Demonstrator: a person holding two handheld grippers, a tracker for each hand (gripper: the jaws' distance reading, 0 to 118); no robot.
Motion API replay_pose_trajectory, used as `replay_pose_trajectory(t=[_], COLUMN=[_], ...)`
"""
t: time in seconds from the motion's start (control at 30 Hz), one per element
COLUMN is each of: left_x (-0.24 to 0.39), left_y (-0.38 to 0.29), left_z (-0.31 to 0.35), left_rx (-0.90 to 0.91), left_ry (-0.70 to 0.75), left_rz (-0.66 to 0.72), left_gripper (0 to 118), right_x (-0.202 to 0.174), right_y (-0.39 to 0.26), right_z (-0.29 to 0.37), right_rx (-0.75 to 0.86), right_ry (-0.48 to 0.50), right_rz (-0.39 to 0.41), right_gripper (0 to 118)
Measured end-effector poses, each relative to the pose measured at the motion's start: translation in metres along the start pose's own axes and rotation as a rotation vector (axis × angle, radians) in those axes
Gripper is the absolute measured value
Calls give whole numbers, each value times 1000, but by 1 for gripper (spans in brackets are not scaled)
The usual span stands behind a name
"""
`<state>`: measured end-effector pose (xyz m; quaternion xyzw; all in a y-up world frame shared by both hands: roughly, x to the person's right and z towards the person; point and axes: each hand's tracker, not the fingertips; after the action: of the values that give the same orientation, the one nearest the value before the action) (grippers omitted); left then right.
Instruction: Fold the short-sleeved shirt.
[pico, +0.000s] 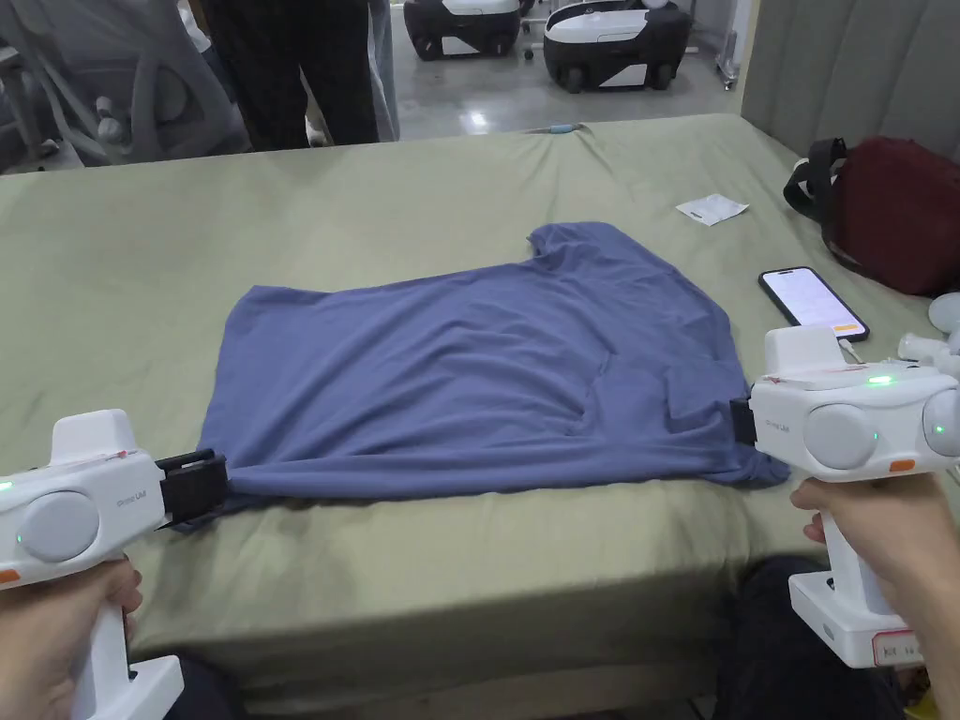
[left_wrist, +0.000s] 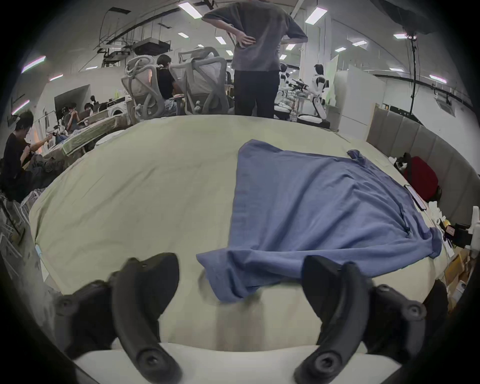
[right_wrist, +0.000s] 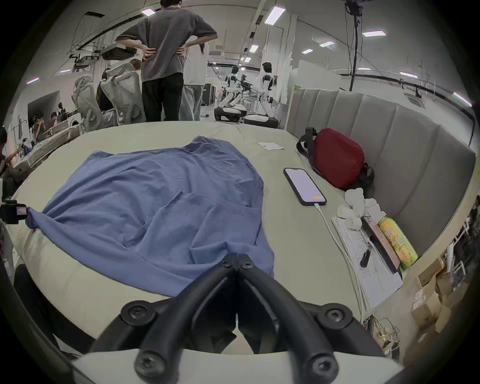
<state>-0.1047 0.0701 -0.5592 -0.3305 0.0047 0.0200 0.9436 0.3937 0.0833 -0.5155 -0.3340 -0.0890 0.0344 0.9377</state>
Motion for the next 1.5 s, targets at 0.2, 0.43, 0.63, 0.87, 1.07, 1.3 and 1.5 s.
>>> replay_pose_trajectory(t=[0.2, 0.43, 0.63, 0.87, 1.07, 1.3, 1.5], left_x=[-3, -1, 0, -3, -3, -11, -7], left_y=[-3, -13, -10, -8, -7, -4, 42], left_z=[-16, -33, -32, -32, -28, -22, -10], left_rx=[-28, -80, -70, -77, -81, -71, 23], left_ry=[19, -68, -25, -35, -37, -58, -80], left_rz=[22, 82, 27, 8, 31, 47, 10], left_gripper=[95, 5, 5, 5, 5, 5, 5], right_x=[-5, -6, -2, 2, 0, -1, 12], right_y=[-3, -4, -2, -1, -6, -5, 49], right_z=[-4, -13, -29, -46, -60, -48, -28], right_rx=[-13, -41, -76, -152, -195, -146, 1], right_ry=[11, 16, 19, 39, 66, 70, 98], right_rz=[-9, 6, 1, 6, 13, 14, -13], right_gripper=[0, 32, 116, 106, 29, 7, 7])
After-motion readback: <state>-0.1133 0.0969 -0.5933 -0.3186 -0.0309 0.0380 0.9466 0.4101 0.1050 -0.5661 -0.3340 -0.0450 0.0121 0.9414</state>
